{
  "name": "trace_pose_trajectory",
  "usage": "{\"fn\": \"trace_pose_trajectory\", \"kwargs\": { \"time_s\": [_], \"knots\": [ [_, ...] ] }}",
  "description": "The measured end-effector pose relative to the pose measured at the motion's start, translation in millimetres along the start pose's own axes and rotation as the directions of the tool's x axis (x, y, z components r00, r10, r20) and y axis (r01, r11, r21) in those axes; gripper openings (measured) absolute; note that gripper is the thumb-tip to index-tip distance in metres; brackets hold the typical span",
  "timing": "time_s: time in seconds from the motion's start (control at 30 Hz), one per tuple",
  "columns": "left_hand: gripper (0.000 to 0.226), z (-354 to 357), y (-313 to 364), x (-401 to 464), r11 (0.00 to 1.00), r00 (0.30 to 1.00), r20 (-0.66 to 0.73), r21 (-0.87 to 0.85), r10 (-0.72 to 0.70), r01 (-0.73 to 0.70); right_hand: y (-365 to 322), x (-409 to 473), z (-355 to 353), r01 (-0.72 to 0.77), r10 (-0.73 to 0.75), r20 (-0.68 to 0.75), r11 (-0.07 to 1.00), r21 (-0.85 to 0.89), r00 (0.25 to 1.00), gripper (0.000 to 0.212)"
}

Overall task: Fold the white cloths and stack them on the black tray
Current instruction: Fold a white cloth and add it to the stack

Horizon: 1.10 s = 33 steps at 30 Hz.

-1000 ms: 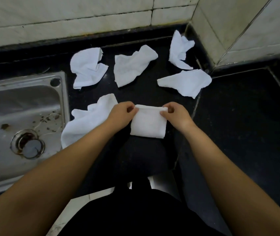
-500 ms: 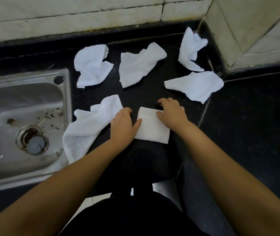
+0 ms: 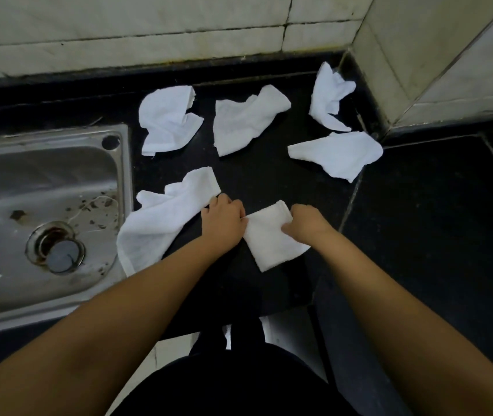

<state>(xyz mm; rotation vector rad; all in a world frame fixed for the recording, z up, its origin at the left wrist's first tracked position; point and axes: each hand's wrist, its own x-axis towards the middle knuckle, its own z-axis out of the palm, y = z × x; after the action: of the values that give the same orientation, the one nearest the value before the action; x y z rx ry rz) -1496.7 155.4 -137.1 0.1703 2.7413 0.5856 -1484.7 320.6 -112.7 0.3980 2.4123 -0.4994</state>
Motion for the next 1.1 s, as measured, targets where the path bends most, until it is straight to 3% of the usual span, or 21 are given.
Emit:
{"fn": "trace_pose_trajectory", "kwargs": {
  "time_s": [0.13,0.33,0.43,0.53,0.6,0.7,0.83,0.93,1.1],
  "knots": [
    [0.017,-4,12,6,0.998,0.998,-0.012,-0.007,0.065,-0.065,13,-16,13,-0.085,0.097,-0.058,0.98,0.18,0.994,0.034],
    [0.058,13,12,-26,0.984,0.988,0.046,0.106,-0.149,0.143,13,-19,25,-0.107,0.133,-0.183,0.984,0.141,0.974,0.035],
    [0.045,18,17,-29,0.985,0.988,0.07,0.11,-0.138,0.13,12,-18,29,-0.071,0.097,-0.2,0.989,0.132,0.975,0.03],
    [0.018,13,24,-23,0.985,0.991,0.072,-0.126,-0.113,0.121,16,-20,28,-0.044,0.103,-0.197,0.957,0.285,0.975,0.028],
    [0.01,4,26,-21,0.913,0.992,0.091,-0.39,-0.091,0.12,19,-26,21,-0.02,0.125,-0.181,0.871,0.491,0.976,0.031],
    [0.01,-9,22,-23,0.726,0.982,0.161,-0.664,-0.094,0.178,25,-39,14,0.027,0.154,-0.17,0.657,0.753,0.973,0.031],
    [0.039,-23,14,-34,0.496,0.936,0.352,-0.807,-0.03,0.319,19,-69,16,0.073,0.137,-0.134,0.379,0.922,0.982,0.03],
    [0.025,-33,10,-51,0.483,0.897,0.431,-0.808,0.095,0.337,17,-101,30,0.124,0.16,-0.157,0.199,0.972,0.975,0.023],
    [0.015,-28,27,-91,0.579,0.857,0.462,-0.772,0.229,0.261,35,-161,82,0.219,0.308,-0.176,-0.111,0.969,0.935,0.024]
  ]
}}
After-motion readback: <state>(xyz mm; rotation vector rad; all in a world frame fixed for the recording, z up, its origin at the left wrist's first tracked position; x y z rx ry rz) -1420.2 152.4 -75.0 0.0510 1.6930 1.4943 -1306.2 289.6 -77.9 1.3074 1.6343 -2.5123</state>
